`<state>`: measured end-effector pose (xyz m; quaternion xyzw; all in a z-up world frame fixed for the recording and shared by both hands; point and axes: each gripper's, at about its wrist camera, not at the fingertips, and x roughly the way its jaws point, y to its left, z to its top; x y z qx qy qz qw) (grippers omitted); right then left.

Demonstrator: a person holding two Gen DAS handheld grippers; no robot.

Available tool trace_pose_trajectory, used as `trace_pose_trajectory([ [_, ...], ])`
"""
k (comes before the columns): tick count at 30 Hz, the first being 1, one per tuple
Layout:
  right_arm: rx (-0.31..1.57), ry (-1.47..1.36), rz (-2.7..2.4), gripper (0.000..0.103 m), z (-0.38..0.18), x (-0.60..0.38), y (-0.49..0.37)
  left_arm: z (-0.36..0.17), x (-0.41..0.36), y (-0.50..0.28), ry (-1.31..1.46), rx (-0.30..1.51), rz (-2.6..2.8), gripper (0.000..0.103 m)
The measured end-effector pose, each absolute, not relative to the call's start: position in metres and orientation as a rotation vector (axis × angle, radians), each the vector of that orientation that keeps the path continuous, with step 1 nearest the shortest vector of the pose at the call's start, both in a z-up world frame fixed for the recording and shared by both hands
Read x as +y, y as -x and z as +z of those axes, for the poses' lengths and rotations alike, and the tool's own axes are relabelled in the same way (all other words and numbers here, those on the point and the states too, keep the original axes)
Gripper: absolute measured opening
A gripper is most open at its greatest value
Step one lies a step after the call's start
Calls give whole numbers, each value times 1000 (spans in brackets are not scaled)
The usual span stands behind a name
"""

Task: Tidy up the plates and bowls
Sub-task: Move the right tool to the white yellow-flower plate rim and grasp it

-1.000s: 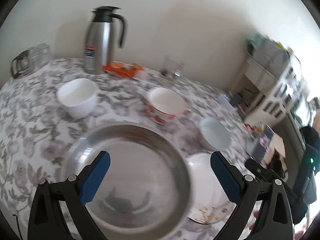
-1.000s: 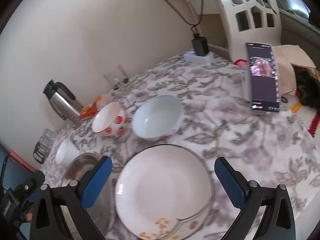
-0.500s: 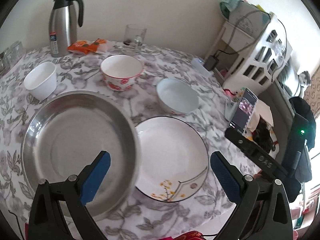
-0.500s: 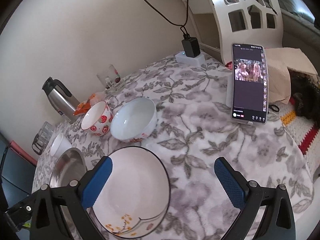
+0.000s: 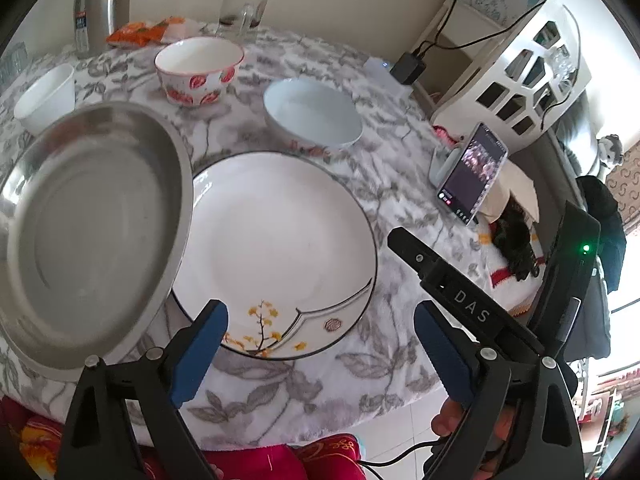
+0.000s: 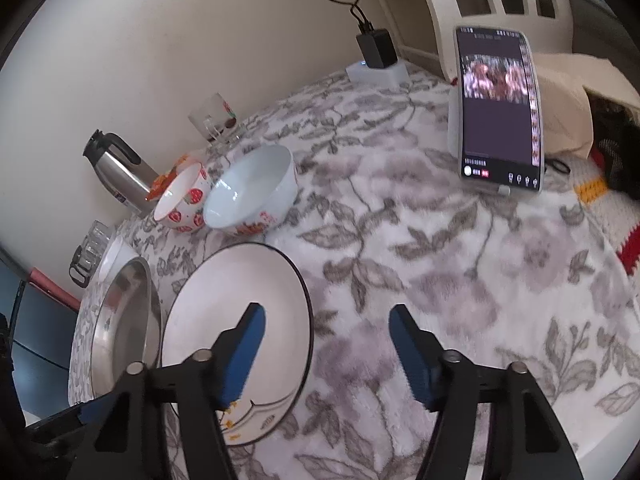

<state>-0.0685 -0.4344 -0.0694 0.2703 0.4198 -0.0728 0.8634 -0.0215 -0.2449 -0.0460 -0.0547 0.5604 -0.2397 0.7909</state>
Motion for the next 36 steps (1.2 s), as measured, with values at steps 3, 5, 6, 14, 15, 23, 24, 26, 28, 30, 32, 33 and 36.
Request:
trace_pose_trajectory([
  [3, 896, -576, -141, 56, -74, -434, 68, -53, -242, 19, 139, 1244, -496, 81],
  [5, 909, -579, -130, 53, -78, -431, 65, -59, -238, 18, 159, 1270, -483, 79],
  [6, 916, -579, -125, 52, -79, -430, 64, -62, -236, 17, 166, 1280, -478, 78],
  [14, 996, -557, -106, 33, -102, -415, 51, -67, -231, 15, 175, 1300, -466, 77],
  [15, 1002, -559, -108, 30, -104, -415, 50, -68, -231, 15, 175, 1302, -464, 77],
  [23, 996, -598, -76, 11, -109, -415, 44, -76, -226, 10, 191, 1325, -440, 77],
  [24, 995, -603, -72, 11, -109, -415, 43, -77, -226, 10, 193, 1326, -438, 77],
  [26, 997, -603, -76, 11, -110, -415, 40, -77, -225, 9, 193, 1325, -433, 77],
  [28, 991, -612, -75, 10, -110, -415, 41, -78, -225, 9, 193, 1325, -428, 77],
  [30, 984, -623, -77, 10, -111, -417, 41, -79, -224, 9, 194, 1325, -426, 77],
  [32, 983, -624, -78, 9, -110, -418, 40, -79, -223, 8, 196, 1328, -423, 77],
  [33, 984, -624, -77, 9, -110, -419, 40, -79, -222, 8, 197, 1329, -421, 77],
  [36, 984, -628, -68, 9, -109, -422, 40, -80, -221, 7, 198, 1331, -420, 77],
])
